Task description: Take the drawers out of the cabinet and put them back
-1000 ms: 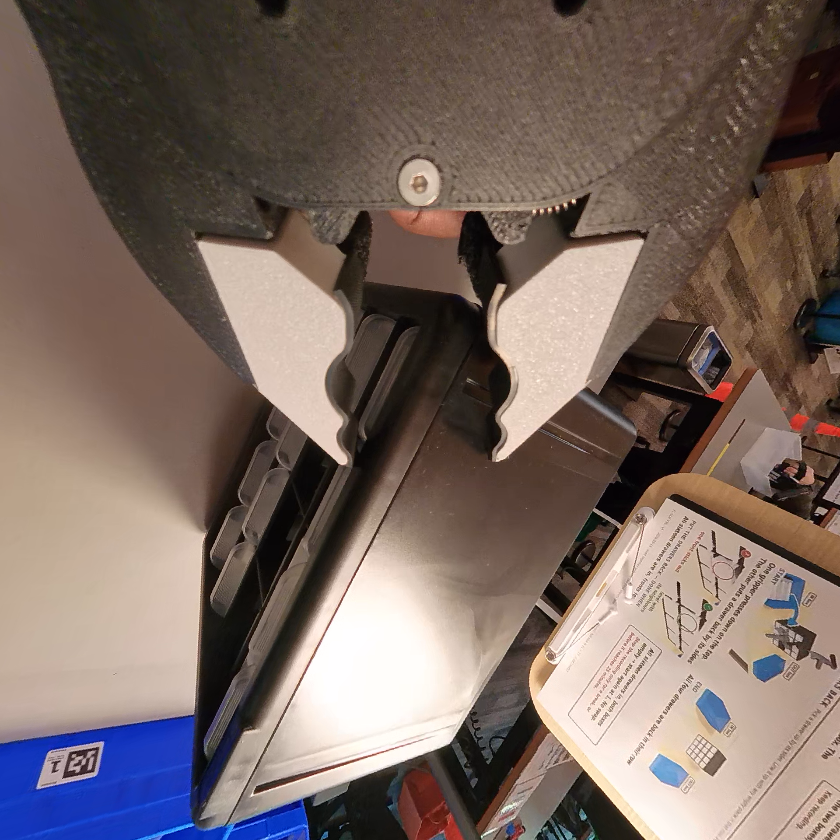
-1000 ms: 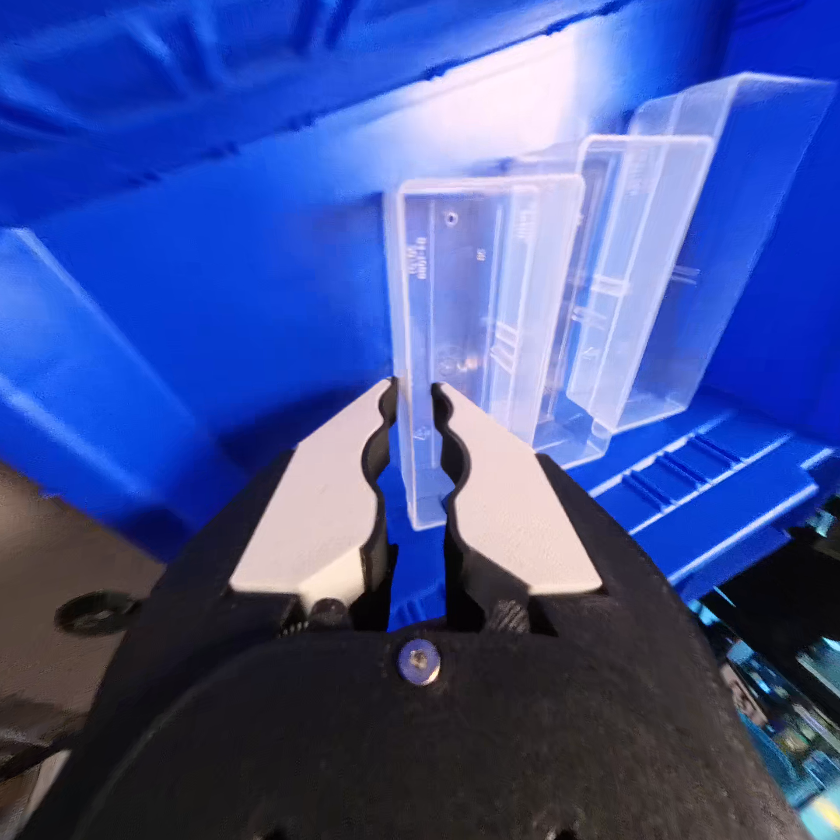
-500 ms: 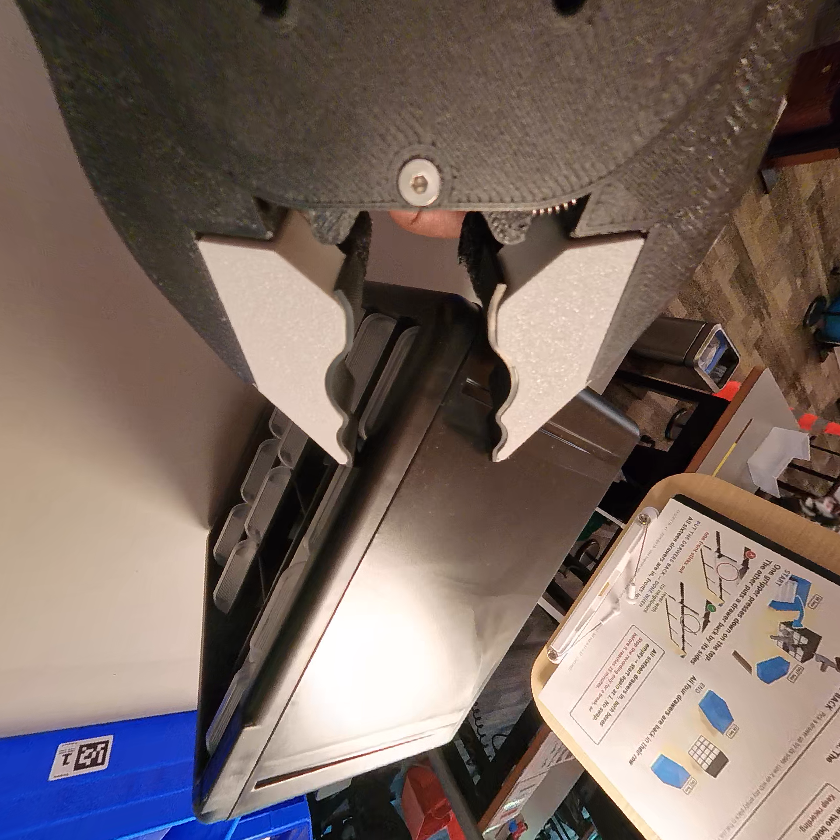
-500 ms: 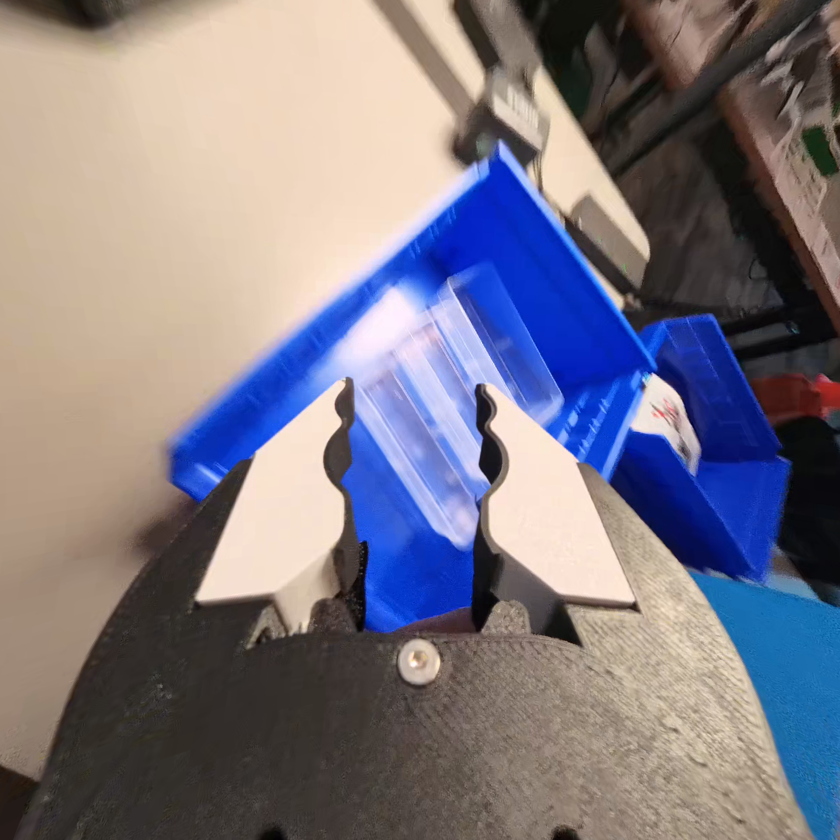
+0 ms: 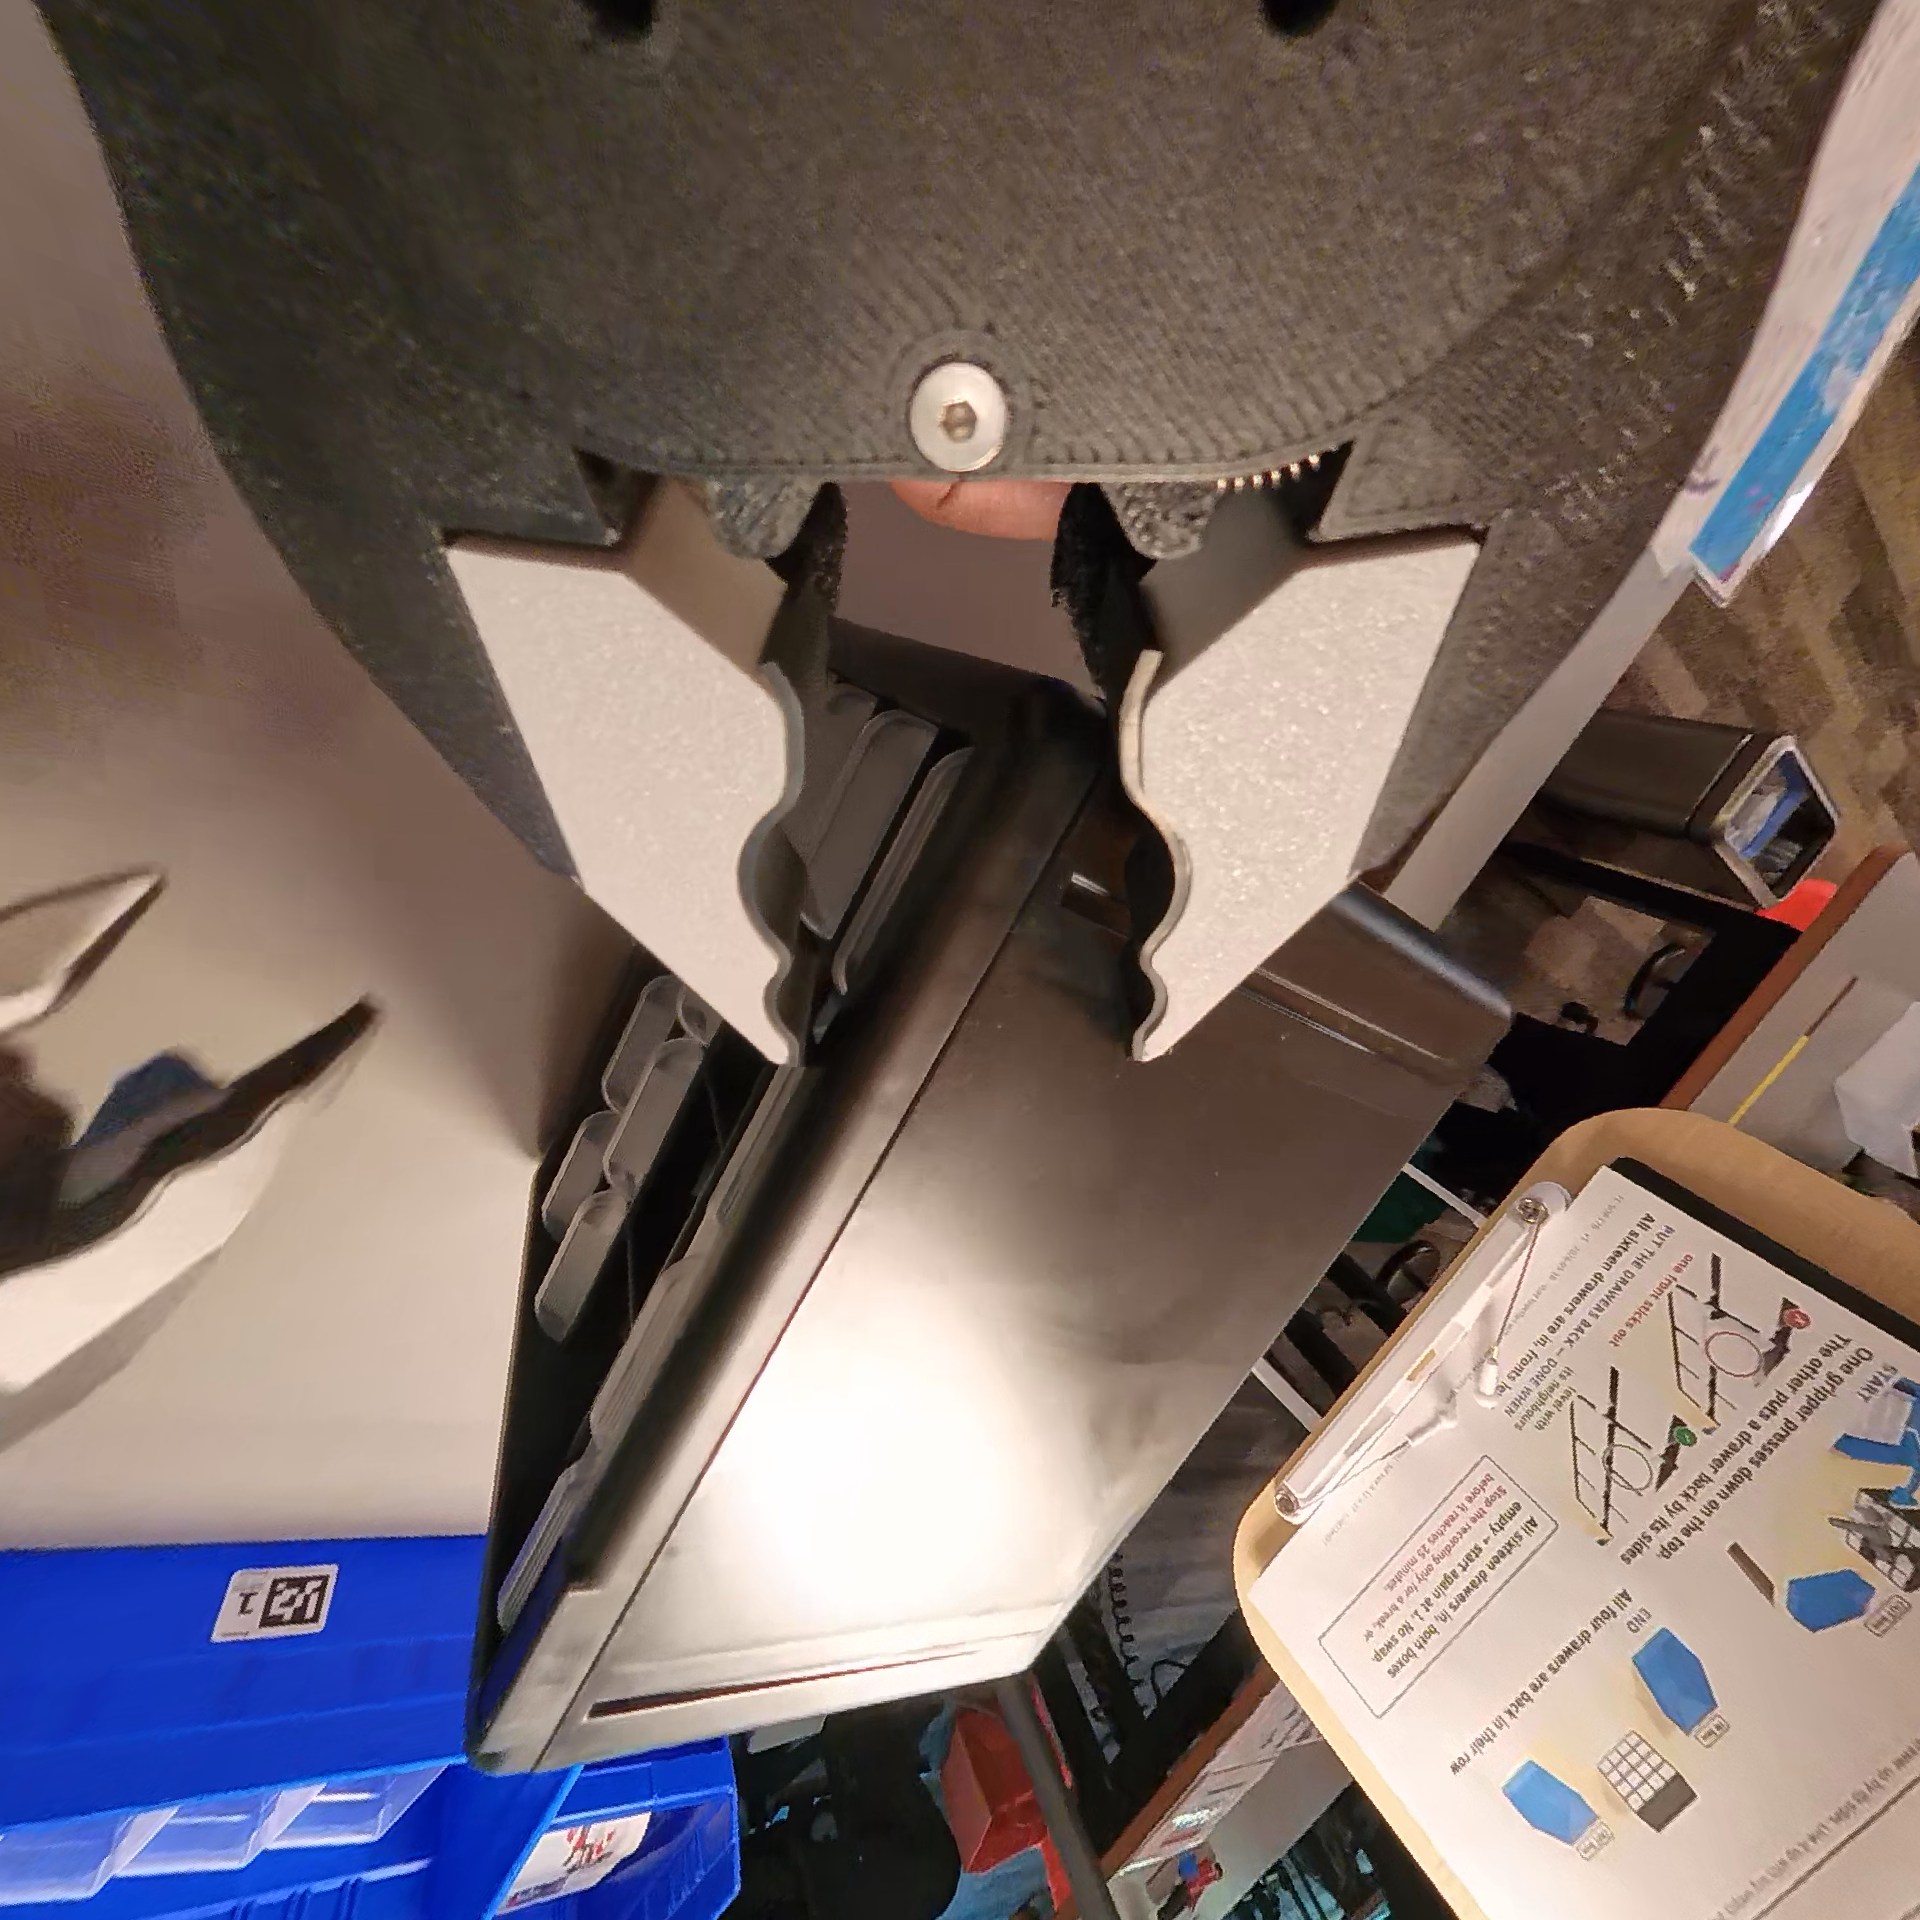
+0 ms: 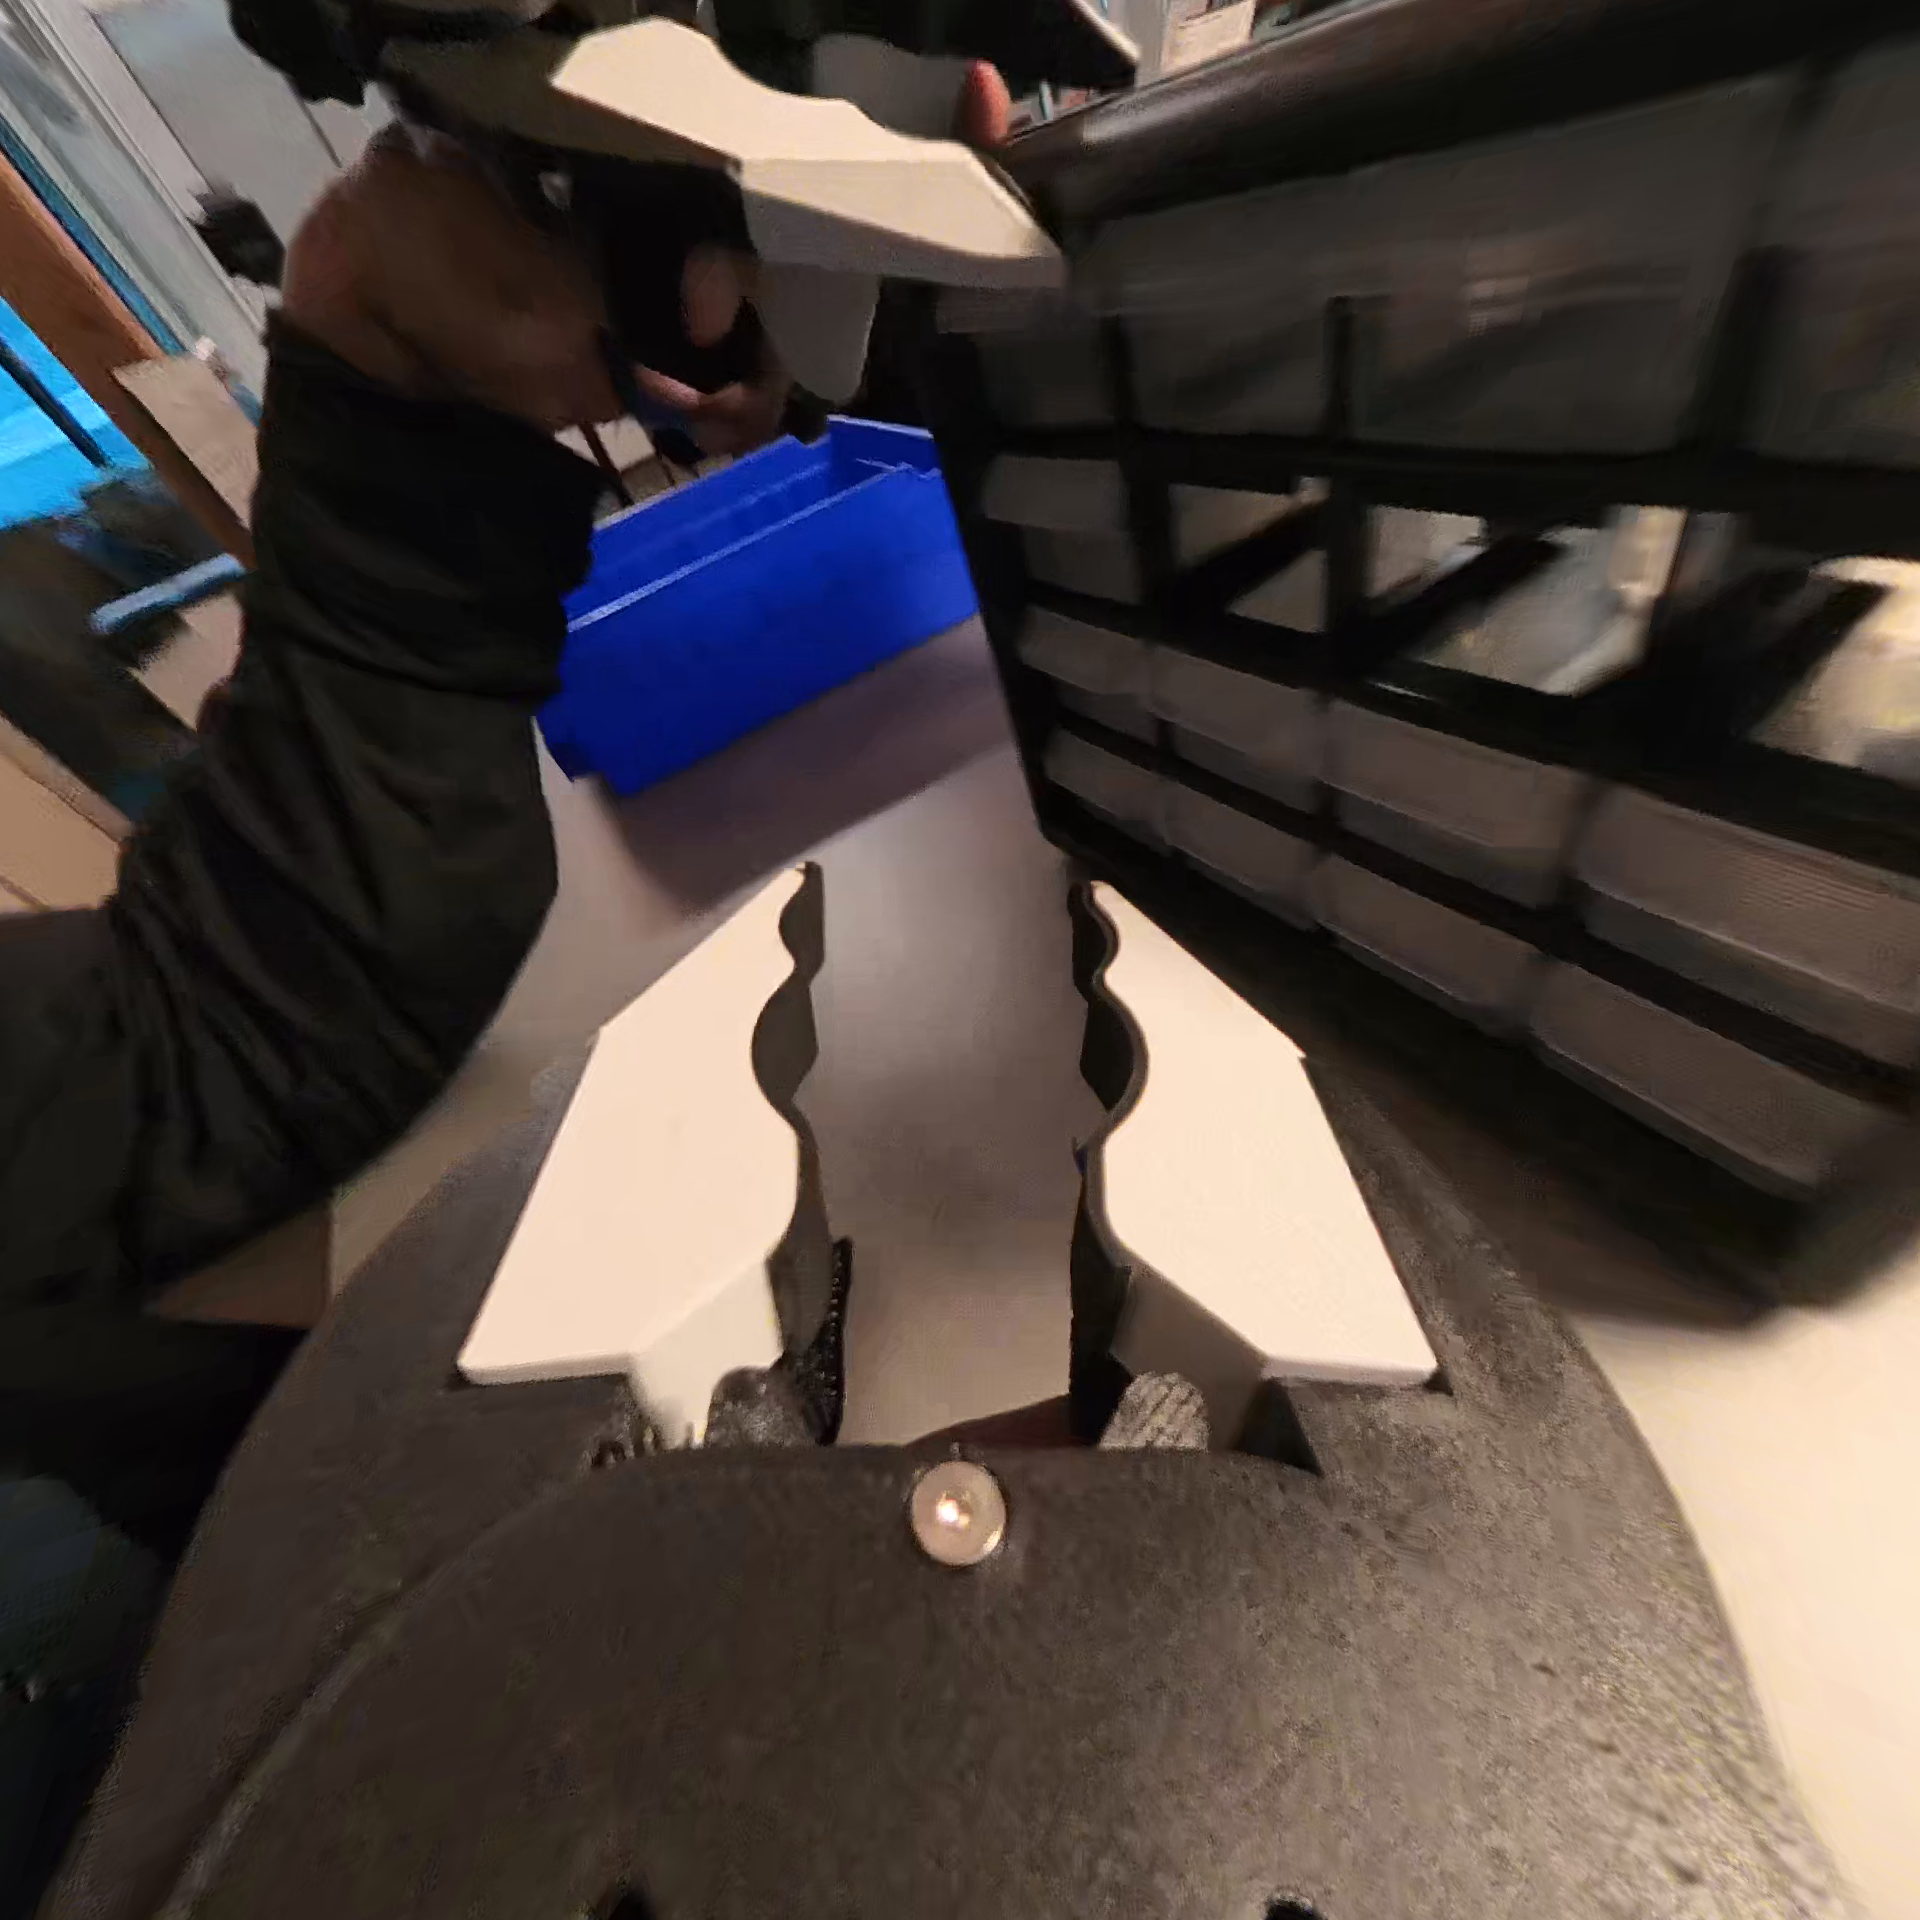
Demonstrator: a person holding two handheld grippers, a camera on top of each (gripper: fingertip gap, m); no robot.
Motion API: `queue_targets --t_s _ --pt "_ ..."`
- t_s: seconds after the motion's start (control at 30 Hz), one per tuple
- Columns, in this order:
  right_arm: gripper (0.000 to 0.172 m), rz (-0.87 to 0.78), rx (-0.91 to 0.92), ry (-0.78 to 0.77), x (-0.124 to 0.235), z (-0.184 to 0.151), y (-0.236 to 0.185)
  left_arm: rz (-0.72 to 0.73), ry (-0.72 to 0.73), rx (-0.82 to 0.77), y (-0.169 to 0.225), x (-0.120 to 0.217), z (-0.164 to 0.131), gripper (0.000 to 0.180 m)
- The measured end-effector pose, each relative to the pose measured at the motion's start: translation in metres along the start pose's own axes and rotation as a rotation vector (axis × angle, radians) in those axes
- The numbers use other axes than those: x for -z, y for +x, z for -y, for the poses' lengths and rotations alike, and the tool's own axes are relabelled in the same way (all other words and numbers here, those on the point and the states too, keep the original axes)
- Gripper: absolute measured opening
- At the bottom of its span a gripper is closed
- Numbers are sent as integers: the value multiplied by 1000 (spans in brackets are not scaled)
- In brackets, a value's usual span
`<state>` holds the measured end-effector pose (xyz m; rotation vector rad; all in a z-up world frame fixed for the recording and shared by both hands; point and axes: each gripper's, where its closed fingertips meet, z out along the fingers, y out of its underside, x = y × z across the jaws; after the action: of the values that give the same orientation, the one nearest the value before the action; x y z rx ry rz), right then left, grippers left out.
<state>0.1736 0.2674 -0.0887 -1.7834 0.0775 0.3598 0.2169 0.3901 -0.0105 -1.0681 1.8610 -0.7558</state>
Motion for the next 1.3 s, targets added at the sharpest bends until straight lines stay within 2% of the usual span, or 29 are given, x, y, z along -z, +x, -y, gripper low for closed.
queue_targets --t_s 0.13,0.3,0.43,0.63,0.8,0.9,1.07,1.3 --pt "50 -19 -98 32 -51 11 -4 -5 2 -2 0 0 -1 61" --pt "50 -72 -195 102 -82 20 5 15 -27 -43 -1 1 -3 62" --pt "50 -53 -344 228 -86 25 15 29 -37 -65 -2 3 -3 61" --pt "49 -64 -415 282 -91 32 27 55 -63 -78 -5 2 -7 65" --pt "48 -50 -506 327 -110 42 29 82 -92 -90 -7 -1 -11 69" --pt "42 -66 -503 347 -119 44 29 83 -92 -90 -7 -1 -10 69" --pt "17 -85 -496 444 -119 52 31 83 -91 -91 -7 -1 -10 69" --pt "8 16 -521 484 -105 46 10 83 -89 -90 -7 -1 -10 69"
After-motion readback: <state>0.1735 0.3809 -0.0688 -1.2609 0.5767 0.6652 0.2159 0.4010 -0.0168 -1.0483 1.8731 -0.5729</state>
